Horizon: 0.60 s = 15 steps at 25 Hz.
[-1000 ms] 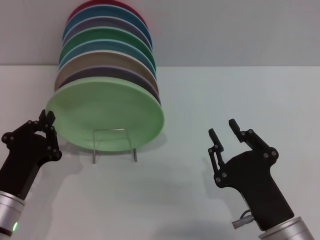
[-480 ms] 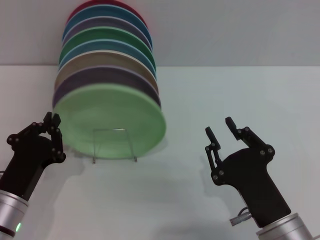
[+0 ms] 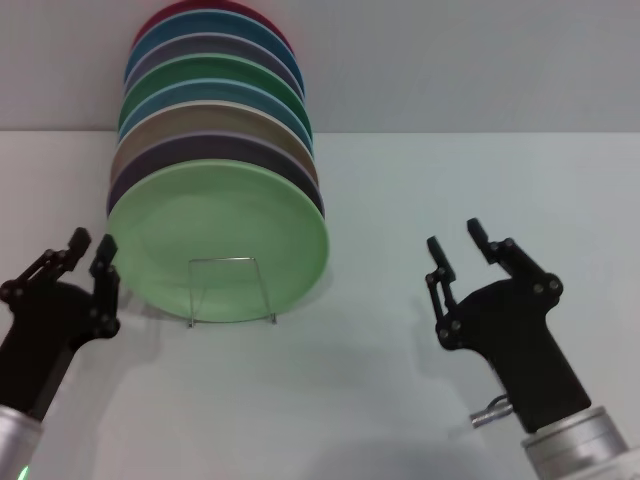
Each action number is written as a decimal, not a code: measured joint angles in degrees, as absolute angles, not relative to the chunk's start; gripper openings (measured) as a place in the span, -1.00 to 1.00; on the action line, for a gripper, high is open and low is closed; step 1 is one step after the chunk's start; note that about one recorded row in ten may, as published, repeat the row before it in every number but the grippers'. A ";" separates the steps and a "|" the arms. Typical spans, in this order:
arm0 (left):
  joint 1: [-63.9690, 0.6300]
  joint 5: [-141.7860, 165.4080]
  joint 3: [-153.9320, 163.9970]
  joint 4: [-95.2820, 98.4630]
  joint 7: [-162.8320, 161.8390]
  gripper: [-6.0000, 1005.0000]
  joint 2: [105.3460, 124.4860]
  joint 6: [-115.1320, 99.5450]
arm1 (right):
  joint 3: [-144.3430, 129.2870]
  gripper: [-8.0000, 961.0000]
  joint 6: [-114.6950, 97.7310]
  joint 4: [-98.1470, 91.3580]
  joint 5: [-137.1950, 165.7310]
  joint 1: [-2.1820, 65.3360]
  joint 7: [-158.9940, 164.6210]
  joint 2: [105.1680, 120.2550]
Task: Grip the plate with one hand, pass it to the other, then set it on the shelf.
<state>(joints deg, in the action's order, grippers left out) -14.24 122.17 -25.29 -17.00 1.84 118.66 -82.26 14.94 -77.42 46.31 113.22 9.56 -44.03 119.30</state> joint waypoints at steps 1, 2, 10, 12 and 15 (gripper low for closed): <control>-13.41 122.17 -24.90 -16.94 1.84 -0.52 118.65 -83.80 | 15.40 -0.08 -77.46 46.10 112.47 9.86 -44.03 119.32; -12.43 122.17 -24.44 -16.92 1.84 -0.51 118.64 -85.43 | 15.93 -0.08 -77.60 45.69 111.40 10.34 -43.76 119.33; -9.13 121.80 -24.46 -16.80 -2.21 -0.27 118.60 -91.07 | 22.52 -0.03 -77.82 40.07 108.88 13.03 -34.09 119.38; -9.02 121.77 -25.20 -16.59 -3.77 -0.18 118.52 -91.28 | 24.87 -0.02 -77.52 37.79 108.85 13.86 -30.48 119.36; -9.02 121.77 -25.20 -16.59 -3.77 -0.06 118.52 -91.28 | 26.29 0.00 -76.84 34.12 108.78 15.77 -25.08 119.13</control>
